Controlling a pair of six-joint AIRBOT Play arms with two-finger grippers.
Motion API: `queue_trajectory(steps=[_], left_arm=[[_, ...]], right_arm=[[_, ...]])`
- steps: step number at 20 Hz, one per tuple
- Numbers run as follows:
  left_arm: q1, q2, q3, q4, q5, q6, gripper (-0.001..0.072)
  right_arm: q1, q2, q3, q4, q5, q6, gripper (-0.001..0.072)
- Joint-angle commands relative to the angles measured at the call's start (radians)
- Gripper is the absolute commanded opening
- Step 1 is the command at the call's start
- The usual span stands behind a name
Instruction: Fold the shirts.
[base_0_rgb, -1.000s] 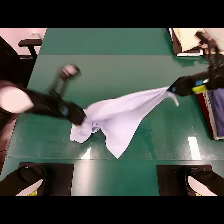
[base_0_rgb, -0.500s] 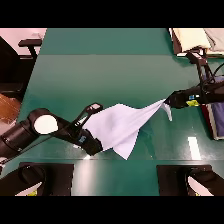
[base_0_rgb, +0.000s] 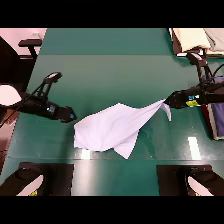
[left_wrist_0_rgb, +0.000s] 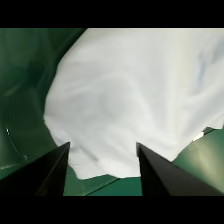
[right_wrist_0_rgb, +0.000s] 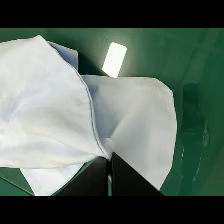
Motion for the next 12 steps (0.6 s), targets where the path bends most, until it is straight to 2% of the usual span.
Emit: queue_trajectory(steps=[1, 3, 5, 8, 12], left_arm=[[0.145, 0.029, -0.153, 0.021, -0.024, 0.01, 0.0499], [0.159, 0.029, -0.257, 0.01, -0.021, 0.017, 0.0499], [0.159, 0.029, -0.356, -0.074, 0.017, 0.028, 0.0499], [0.159, 0.029, -0.467, -0.228, 0.107, 0.114, 0.0499], [0.159, 0.029, -0.525, -0.26, 0.183, 0.124, 0.0498]], right_arm=[[0.001, 0.001, 0.0, 0.0, -0.001, 0.0, 0.001], [0.001, 0.001, 0.0, 0.0, -0.006, 0.0, 0.001], [0.001, 0.001, 0.0, 0.0, -0.01, 0.0, 0.001], [0.001, 0.001, 0.0, 0.001, -0.029, 0.0, 0.001], [0.001, 0.001, 0.0, 0.002, -0.027, 0.001, 0.001]])
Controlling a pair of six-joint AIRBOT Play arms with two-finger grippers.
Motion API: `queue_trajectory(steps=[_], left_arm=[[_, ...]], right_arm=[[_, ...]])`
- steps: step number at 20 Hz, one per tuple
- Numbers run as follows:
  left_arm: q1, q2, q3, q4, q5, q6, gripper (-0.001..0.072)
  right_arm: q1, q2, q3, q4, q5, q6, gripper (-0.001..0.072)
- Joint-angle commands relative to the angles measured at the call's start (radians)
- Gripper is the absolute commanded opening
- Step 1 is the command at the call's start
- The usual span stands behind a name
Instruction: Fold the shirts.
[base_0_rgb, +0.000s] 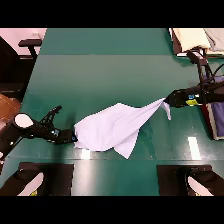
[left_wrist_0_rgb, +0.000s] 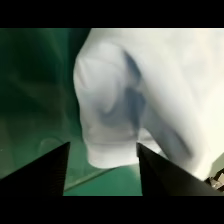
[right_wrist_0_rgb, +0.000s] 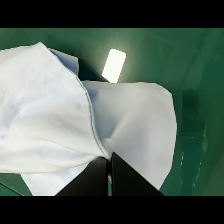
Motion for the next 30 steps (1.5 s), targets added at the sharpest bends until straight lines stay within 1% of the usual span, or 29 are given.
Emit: queue_trajectory(steps=[1, 4, 7, 8, 9, 11, 13, 15, 17, 19, 22, 24, 26, 30], left_arm=[[0.003, 0.001, -0.053, -0.061, 0.076, 0.023, 0.0498], [0.003, -0.004, -0.053, -0.084, 0.114, 0.023, 0.0496], [-0.069, -0.005, -0.056, -0.087, 0.151, 0.022, 0.0496], [-0.095, -0.005, -0.056, -0.087, 0.165, 0.022, 0.0342], [-0.104, -0.004, -0.055, -0.086, 0.169, 0.022, 0.0023], [-0.103, -0.004, -0.019, -0.047, 0.155, 0.018, 0.0027], [-0.103, 0.0, 0.092, 0.073, 0.109, -0.046, 0.0027], [-0.103, 0.0, 0.272, 0.242, 0.031, -0.095, 0.0027], [-0.103, 0.0, 0.523, 0.387, -0.063, -0.094, 0.0027], [-0.103, 0.0, 0.775, 0.458, -0.118, -0.091, 0.0028], [-0.103, 0.0, 1.118, 0.463, -0.171, -0.091, 0.0028], [-0.103, 0.0, 1.307, 0.463, -0.206, -0.09, 0.0028], [-0.103, 0.0, 1.464, 0.461, -0.243, -0.09, 0.0028], [-0.103, 0.0, 1.687, 0.435, -0.281, -0.091, 0.0028]], right_arm=[[0.001, 0.001, 0.0, 0.002, -0.004, 0.001, 0.001], [0.001, 0.001, 0.0, 0.002, -0.004, 0.003, 0.001], [0.001, 0.001, 0.0, 0.002, -0.003, 0.005, 0.001], [0.001, 0.001, 0.0, 0.002, -0.003, 0.006, 0.001], [0.001, 0.001, 0.0, 0.001, -0.003, 0.006, 0.001], [0.0, 0.006, 0.003, -0.009, -0.003, 0.005, 0.001], [-0.027, 0.007, 0.049, -0.035, 0.019, 0.004, 0.001], [-0.084, 0.007, 0.152, -0.064, 0.049, 0.002, 0.001], [-0.149, 0.007, 0.291, -0.06, 0.081, -0.029, 0.001], [-0.19, 0.007, 0.441, -0.06, 0.105, -0.042, 0.0009], [-0.206, 0.007, 0.66, -0.06, 0.135, -0.049, 0.001], [-0.206, 0.007, 0.781, -0.06, 0.158, -0.049, 0.001], [-0.206, 0.007, 0.874, -0.06, 0.193, -0.048, 0.0009], [-0.206, 0.008, 0.989, -0.062, 0.25, -0.047, 0.0009]])
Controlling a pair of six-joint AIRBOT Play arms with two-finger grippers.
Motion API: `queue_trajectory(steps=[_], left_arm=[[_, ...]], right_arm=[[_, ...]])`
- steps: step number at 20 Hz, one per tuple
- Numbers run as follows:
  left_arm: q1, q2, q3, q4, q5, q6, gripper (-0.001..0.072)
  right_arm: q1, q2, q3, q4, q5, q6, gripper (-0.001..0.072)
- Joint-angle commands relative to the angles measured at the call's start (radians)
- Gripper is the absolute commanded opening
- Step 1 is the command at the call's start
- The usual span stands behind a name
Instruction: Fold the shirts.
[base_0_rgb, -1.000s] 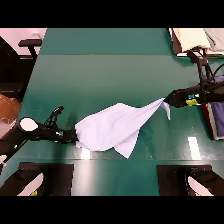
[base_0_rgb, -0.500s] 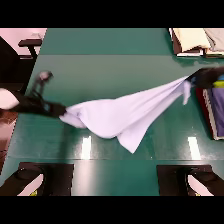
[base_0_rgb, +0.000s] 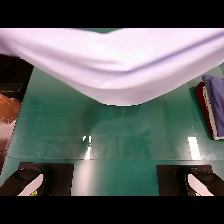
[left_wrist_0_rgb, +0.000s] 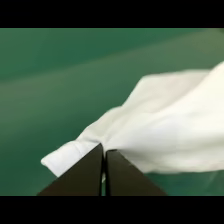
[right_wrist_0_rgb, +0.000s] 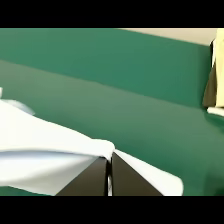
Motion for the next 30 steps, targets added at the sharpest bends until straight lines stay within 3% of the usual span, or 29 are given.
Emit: queue_trajectory(steps=[1, 7, 11, 13, 16, 19, 23, 24, 25, 26, 30], left_arm=[[0.0, 0.006, 0.195, -0.036, -0.038, -0.002, 0.0028], [-0.001, 0.045, 0.158, -0.129, -0.075, -0.006, 0.0027], [0.0, 0.017, -0.212, -0.127, -0.087, -0.001, 0.0027], [0.0, -0.03, -0.447, -0.103, -0.016, 0.029, 0.0027], [0.0, -0.156, -0.674, 0.023, 0.214, 0.058, 0.0028], [0.0, -0.318, -0.686, 0.071, 0.371, 0.05, 0.0029], [0.002, -0.425, -0.687, 0.072, 0.497, -0.001, 0.0031], [0.006, -0.431, -0.687, 0.07, 0.514, -0.001, 0.0109], [0.013, -0.431, -0.686, 0.068, 0.526, -0.003, 0.0388], [0.027, -0.431, -0.679, 0.066, 0.52, -0.005, 0.0488], [0.174, -0.423, -0.634, -0.009, 0.371, -0.002, 0.0488]], right_arm=[[-0.002, 0.0, 0.108, -0.002, 0.053, 0.01, 0.0009], [-0.002, -0.036, 0.068, -0.092, 0.097, 0.07, 0.0008], [-0.002, -0.197, -0.093, -0.102, 0.124, 0.069, 0.0008], [-0.005, -0.318, -0.161, -0.133, 0.114, 0.068, 0.0009], [-0.007, -0.506, -0.174, -0.131, 0.04, 0.042, 0.0008], [-0.005, -0.674, -0.083, -0.122, -0.058, 0.042, 0.0009], [0.01, -0.814, 0.042, -0.091, -0.082, 0.042, 0.0013], [0.009, -0.828, 0.04, -0.066, -0.087, 0.042, 0.0022], [-0.001, -0.836, 0.022, -0.031, -0.102, 0.042, 0.016], [-0.013, -0.837, 0.0, 0.021, -0.118, 0.03, 0.0268], [-0.111, -0.829, -0.026, 0.321, -0.051, -0.036, 0.0268]])
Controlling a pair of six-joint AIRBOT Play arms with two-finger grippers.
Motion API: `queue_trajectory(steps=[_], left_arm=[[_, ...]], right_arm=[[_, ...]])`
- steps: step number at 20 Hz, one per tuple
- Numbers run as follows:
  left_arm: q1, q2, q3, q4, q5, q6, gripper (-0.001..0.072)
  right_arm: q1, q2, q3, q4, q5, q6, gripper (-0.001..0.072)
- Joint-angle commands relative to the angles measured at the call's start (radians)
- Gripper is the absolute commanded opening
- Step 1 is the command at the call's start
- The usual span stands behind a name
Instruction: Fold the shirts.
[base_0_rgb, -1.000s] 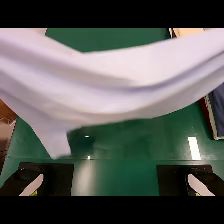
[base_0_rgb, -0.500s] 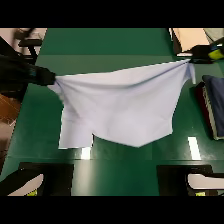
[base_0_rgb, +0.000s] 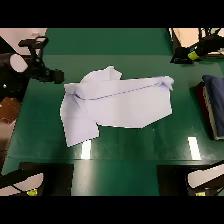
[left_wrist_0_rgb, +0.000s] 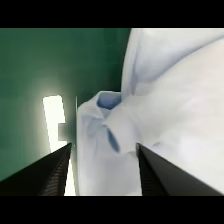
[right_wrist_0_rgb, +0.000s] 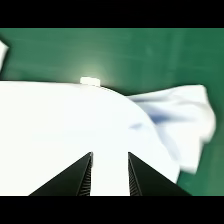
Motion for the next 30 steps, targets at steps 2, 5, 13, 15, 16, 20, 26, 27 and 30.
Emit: queue_trajectory(steps=[2, 5, 13, 15, 16, 20, 26, 27, 30], left_arm=[[0.18, -0.003, 0.0, -0.146, -0.153, 0.018, 0.0488], [0.275, -0.003, -0.12, -0.25, -0.197, 0.088, 0.0488], [0.293, -0.006, -0.436, -0.338, -0.027, 0.146, 0.0488], [0.291, -0.006, -0.458, -0.369, -0.01, 0.185, 0.0487], [0.291, -0.008, -0.464, -0.382, -0.006, 0.19, 0.0488], [0.289, -0.026, -0.464, -0.42, -0.003, 0.19, 0.0487], [0.218, -0.052, -0.447, -0.454, 0.03, 0.189, 0.0146], [0.218, -0.051, -0.431, -0.46, 0.022, 0.189, 0.0029], [0.218, -0.031, -0.363, -0.455, -0.032, 0.19, 0.0028]], right_arm=[[-0.088, 0.016, -0.01, 0.278, 0.122, -0.07, 0.0268], [-0.103, 0.106, -0.114, 0.288, 0.149, -0.101, 0.0268], [-0.101, 0.361, -0.561, 0.292, 0.021, -0.117, 0.0267], [-0.101, 0.397, -0.624, 0.292, 0.003, -0.117, 0.0268], [-0.101, 0.414, -0.655, 0.292, -0.01, -0.117, 0.0268], [-0.101, 0.441, -0.711, 0.292, -0.027, -0.117, 0.0267], [-0.104, 0.443, -0.756, 0.271, -0.017, -0.116, 0.0267], [-0.105, 0.443, -0.756, 0.245, -0.004, -0.116, 0.0268], [-0.103, 0.443, -0.756, 0.103, 0.048, -0.049, 0.0267]])
